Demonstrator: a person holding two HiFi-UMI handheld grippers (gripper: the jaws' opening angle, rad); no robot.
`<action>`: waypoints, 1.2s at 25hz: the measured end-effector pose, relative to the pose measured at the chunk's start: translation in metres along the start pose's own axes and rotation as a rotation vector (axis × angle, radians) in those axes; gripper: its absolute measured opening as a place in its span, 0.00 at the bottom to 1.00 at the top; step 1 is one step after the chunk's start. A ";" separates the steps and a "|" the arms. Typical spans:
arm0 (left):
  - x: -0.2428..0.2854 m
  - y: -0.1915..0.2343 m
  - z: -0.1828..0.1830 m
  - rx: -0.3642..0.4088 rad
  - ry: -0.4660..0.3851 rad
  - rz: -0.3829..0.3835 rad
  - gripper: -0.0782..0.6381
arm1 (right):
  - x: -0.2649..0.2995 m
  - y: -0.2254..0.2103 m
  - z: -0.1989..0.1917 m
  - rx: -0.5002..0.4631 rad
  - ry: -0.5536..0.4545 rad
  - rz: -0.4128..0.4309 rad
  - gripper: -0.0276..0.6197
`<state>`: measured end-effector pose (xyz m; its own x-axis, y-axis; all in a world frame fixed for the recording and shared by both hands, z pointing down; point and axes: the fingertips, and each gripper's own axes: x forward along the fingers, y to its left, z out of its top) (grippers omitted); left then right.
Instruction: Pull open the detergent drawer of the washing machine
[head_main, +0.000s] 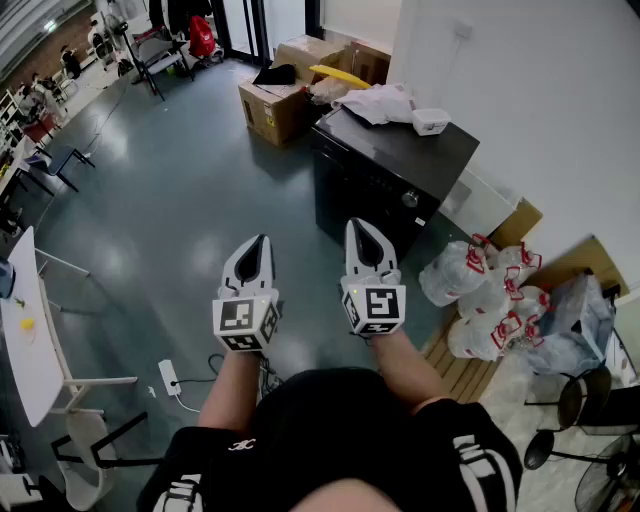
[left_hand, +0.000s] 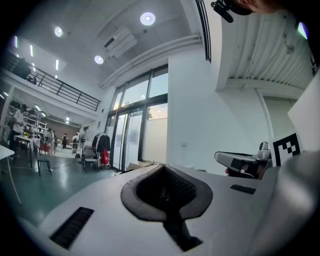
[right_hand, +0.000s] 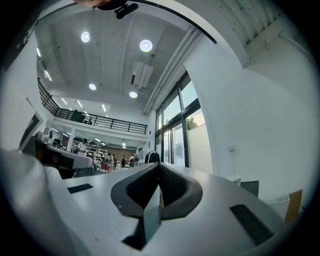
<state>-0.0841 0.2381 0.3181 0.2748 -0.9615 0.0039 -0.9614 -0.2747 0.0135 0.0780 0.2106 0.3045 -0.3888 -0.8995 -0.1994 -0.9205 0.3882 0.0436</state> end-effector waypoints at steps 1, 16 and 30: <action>-0.002 -0.003 0.001 0.002 -0.001 0.000 0.11 | -0.003 -0.002 0.001 0.003 -0.004 -0.003 0.05; -0.001 -0.081 0.001 0.025 0.001 0.017 0.11 | -0.045 -0.060 -0.001 0.051 0.001 0.025 0.05; -0.001 -0.137 -0.007 0.007 -0.029 0.070 0.11 | -0.077 -0.099 -0.005 0.038 0.007 0.113 0.05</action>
<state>0.0480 0.2765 0.3234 0.2066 -0.9781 -0.0247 -0.9783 -0.2069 0.0072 0.1991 0.2408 0.3203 -0.4901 -0.8510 -0.1884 -0.8689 0.4943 0.0278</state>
